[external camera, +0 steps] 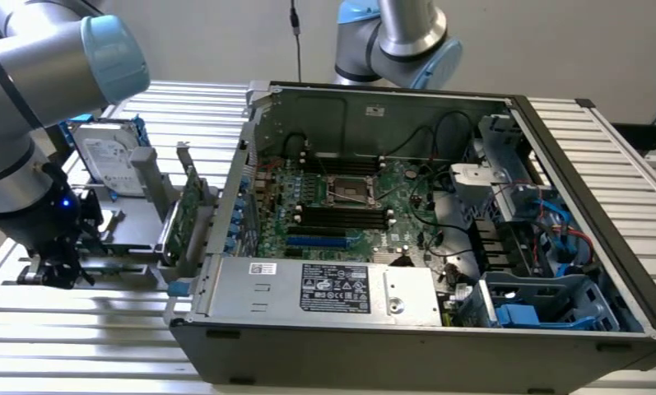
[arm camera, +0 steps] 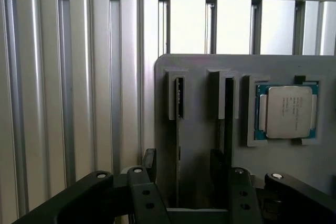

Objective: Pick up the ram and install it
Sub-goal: 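Pick up the ram and move it above insertion slot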

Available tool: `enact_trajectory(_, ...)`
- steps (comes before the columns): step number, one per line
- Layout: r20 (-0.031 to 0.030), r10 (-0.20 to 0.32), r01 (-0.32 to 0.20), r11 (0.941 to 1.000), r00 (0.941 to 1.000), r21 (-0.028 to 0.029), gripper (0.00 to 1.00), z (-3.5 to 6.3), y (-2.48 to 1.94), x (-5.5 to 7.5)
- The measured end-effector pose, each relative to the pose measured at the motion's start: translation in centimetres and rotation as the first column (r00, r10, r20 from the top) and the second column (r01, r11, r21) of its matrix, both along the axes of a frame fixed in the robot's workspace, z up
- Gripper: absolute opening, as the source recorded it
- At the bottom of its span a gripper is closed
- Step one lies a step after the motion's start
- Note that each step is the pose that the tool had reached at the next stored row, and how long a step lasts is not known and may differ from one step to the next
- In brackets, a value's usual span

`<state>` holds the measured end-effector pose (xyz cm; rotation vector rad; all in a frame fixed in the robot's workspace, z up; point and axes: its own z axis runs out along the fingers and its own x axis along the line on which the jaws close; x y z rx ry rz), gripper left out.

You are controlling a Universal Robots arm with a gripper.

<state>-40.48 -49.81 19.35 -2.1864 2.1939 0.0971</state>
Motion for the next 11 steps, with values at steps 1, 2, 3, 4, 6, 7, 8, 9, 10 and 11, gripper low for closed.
enact_trajectory(1, 0.0002, 0.000, 0.000, 1.0000, 1.0000, 0.0002, 0.54, -0.02, -0.01, 0.00)
enact_trajectory(2, 0.0003, 0.000, 0.000, 1.0000, 1.0000, 0.0004, 0.54, -0.04, -0.02, 0.01)
enact_trajectory(3, 0.0002, 0.000, 0.000, 1.0000, 1.0000, 0.0004, 0.54, -0.04, -0.02, 0.01)
enact_trajectory(4, 0.0002, 0.000, 0.000, 1.0000, 1.0000, 0.0004, 0.54, -0.04, -0.03, 0.00)
enact_trajectory(6, 0.0002, 0.000, 0.000, 1.0000, 1.0000, 0.0005, 0.52, -0.05, -0.04, 0.00)
enact_trajectory(7, 0.0002, 0.000, 0.000, 1.0000, 1.0000, 0.0006, 0.52, -0.05, -0.04, 0.00)
enact_trajectory(8, 0.0002, 0.000, 0.000, 1.0000, 1.0000, 0.0006, 0.45, -0.05, -0.04, 0.00)
enact_trajectory(9, 0.0002, 0.000, 0.000, 1.0000, 1.0000, 0.0007, 0.45, -0.05, -0.04, 0.00)
enact_trajectory(10, 0.0002, 0.000, 0.000, 1.0000, 1.0000, 0.0009, 0.45, -0.05, -0.04, 0.00)
enact_trajectory(11, 0.0002, 0.000, 0.000, 1.0000, 1.0000, 0.0012, 0.45, -0.05, -0.04, 0.01)
